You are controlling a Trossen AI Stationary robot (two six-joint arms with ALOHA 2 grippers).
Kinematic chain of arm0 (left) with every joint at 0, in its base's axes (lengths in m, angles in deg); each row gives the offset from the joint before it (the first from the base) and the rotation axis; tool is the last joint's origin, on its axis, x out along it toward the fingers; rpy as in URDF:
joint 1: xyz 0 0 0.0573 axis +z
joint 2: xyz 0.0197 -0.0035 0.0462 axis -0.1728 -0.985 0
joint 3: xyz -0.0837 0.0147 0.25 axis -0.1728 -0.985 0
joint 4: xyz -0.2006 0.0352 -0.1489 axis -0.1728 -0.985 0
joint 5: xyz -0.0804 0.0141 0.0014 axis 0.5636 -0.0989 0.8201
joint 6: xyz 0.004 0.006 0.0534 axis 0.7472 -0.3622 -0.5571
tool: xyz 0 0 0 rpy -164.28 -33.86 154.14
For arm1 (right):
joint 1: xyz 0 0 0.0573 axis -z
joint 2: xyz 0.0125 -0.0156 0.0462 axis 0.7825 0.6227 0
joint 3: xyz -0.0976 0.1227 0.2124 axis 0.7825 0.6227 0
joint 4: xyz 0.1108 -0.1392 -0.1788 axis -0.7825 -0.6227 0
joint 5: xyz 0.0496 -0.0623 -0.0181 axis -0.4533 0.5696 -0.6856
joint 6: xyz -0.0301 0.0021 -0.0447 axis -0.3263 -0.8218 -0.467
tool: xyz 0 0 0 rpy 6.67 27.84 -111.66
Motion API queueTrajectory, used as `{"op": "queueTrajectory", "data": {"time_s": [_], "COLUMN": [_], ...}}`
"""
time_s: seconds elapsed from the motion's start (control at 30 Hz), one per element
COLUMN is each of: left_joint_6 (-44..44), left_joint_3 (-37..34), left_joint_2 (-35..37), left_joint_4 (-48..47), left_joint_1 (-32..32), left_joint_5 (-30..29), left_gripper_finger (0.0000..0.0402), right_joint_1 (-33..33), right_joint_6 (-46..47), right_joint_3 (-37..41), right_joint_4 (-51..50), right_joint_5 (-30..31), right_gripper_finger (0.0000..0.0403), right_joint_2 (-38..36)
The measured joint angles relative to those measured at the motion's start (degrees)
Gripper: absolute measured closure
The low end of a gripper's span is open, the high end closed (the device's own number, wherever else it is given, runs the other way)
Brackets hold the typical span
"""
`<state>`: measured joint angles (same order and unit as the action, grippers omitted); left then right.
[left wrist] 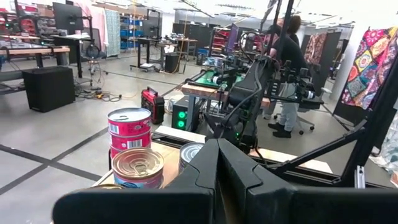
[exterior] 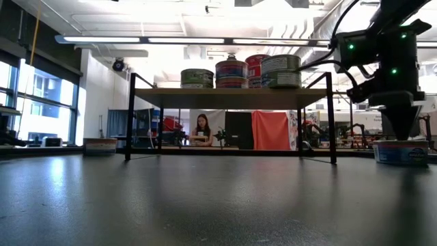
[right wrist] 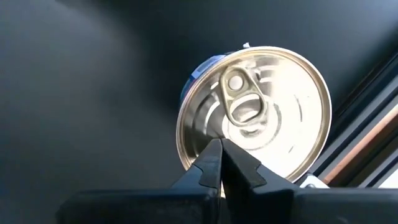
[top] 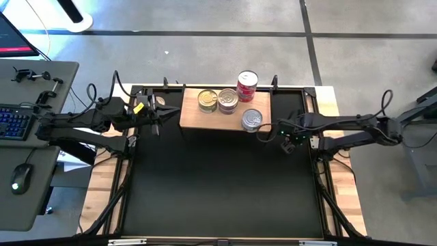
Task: Stack canned seafood by type on shelf
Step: Move the blue tuna can to the middle right of the table
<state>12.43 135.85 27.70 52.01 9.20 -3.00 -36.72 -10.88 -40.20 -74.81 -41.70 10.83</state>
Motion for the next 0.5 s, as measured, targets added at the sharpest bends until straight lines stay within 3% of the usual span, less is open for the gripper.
{"op": "queueTrajectory", "data": {"time_s": [0.23, 0.5], "left_joint_6": [0.00, -2.01], "left_joint_3": [0.00, -0.01], "left_joint_2": [-0.01, -0.01], "left_joint_4": [-0.02, -0.02], "left_joint_1": [-0.02, -0.02], "left_joint_5": [0.00, -0.32], "left_gripper_finger": [0.0401, 0.0401], "right_joint_1": [-4.25, -12.65], "right_joint_6": [-1.44, 3.93], "right_joint_3": [-0.09, -0.07], "right_joint_4": [1.37, 2.51], "right_joint_5": [1.04, -3.76], "right_gripper_finger": [0.0403, 0.0403], "right_joint_2": [1.71, 1.45]}}
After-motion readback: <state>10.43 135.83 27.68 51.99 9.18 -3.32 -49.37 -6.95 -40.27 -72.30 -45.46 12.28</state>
